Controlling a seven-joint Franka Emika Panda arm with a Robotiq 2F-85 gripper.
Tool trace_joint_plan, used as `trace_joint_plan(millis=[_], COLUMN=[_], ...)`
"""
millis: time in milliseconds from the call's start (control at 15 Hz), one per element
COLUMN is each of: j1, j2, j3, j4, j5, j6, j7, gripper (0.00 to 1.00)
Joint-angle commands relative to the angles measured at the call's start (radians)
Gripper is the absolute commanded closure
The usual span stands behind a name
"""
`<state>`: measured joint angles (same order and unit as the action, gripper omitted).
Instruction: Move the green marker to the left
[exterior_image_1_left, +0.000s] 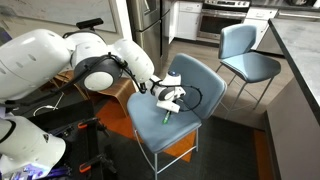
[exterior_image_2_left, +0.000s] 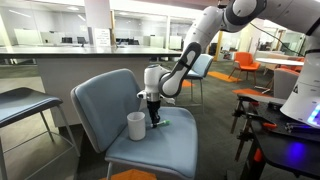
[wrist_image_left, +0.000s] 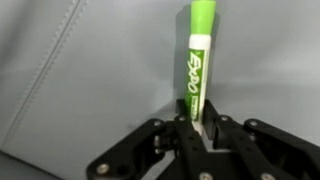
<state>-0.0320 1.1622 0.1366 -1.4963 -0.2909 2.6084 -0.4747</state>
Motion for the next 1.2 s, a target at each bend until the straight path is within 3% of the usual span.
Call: trace_joint_plan(millis=[0, 533, 1133], j1=[0.011, 0.023, 0.074], j2=[-0.095, -0.187, -0.165], j3=[0.001, 0.029, 0.000], j4=[-0.119, -0.280, -0.300], j5=[0.026, 0.084, 0.100], j6=[0.003, 0.051, 0.120], j7=[0.051, 0.144, 0.249], gripper=[0.95, 0.95, 0.95])
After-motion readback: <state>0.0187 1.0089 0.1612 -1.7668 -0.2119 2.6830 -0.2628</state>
